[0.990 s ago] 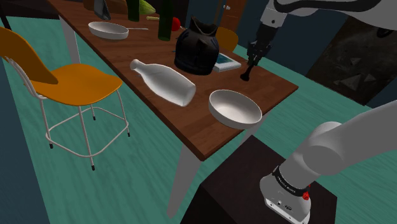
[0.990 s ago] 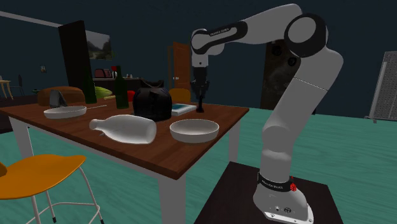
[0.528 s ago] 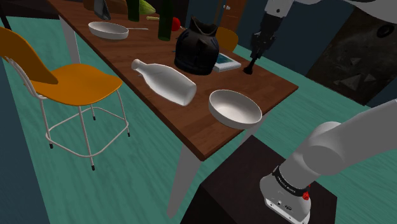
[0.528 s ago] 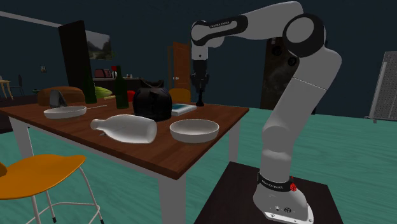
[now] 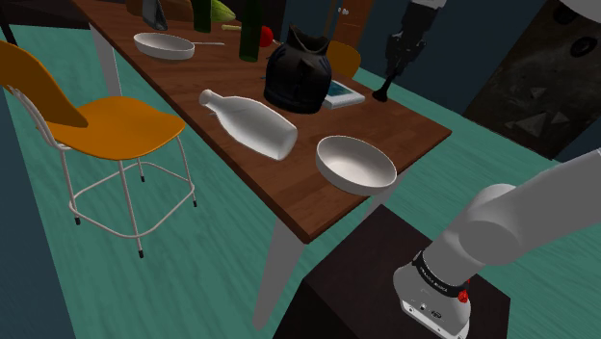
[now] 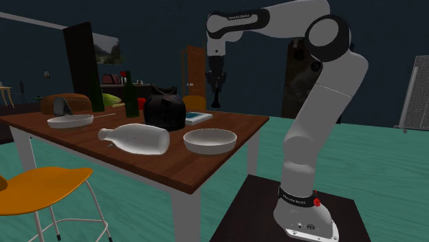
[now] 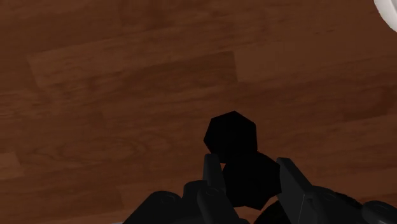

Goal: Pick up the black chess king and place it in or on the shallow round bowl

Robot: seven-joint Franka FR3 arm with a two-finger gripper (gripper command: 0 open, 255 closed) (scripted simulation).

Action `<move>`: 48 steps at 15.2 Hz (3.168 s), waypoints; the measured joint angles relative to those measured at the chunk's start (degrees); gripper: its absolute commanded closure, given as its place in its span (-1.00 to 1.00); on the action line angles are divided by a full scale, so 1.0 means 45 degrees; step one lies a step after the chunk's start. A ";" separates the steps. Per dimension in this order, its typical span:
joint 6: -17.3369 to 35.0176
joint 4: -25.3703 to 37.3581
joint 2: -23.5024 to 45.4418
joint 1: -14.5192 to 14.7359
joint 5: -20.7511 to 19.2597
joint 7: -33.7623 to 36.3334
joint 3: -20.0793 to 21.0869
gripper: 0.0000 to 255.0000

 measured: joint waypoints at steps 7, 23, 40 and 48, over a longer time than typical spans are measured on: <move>-0.0785 -0.0900 -0.1566 0.0492 0.0395 0.1856 0.1445 1.00; -0.2278 -0.1174 -0.3308 0.1653 0.2520 0.6470 0.5150 1.00; 0.0266 -0.4766 -0.4362 0.1849 0.2843 0.6533 0.5432 1.00; 0.0808 -0.5475 -0.4533 0.1891 0.2909 0.6528 0.5488 1.00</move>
